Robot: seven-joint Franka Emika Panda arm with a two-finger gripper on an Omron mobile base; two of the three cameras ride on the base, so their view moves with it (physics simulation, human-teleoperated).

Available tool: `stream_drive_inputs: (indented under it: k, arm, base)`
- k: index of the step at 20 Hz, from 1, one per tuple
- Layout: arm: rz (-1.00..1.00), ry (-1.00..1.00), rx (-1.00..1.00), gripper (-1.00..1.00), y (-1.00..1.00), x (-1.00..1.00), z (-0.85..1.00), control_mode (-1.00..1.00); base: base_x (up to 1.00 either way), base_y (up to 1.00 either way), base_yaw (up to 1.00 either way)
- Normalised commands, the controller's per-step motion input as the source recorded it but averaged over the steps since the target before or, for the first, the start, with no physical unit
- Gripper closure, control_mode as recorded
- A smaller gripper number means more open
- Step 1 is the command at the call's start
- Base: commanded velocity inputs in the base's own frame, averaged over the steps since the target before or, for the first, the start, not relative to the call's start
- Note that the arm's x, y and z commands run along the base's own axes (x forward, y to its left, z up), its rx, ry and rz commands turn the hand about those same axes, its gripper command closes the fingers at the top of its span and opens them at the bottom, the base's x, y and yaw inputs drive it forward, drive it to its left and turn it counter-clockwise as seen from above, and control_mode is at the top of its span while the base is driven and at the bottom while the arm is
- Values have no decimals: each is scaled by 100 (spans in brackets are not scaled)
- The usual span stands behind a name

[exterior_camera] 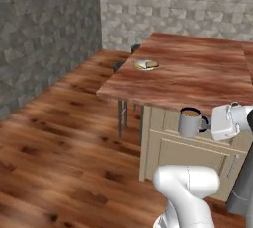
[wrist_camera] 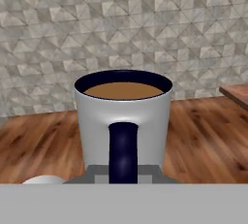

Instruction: Pick up the brewed coffee from the coffee machine and place it next to the breakfast plate on the dining counter.

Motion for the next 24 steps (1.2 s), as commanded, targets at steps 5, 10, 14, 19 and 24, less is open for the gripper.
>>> stream_drive_inputs:
  k: [5,10,14,19,24]
  arm:
    - [0,0,0,100,0,0,0,100]
    - [0,0,0,100,0,0,0,100]
    - [0,0,0,100,0,0,0,100]
    - [0,0,0,100,0,0,0,100]
    - [0,0,0,100,0,0,0,100]
  base:
    - [97,100,-47]
    - [87,100,-47]
    - [82,100,-46]
    - [63,100,-46]
    - [54,100,-48]
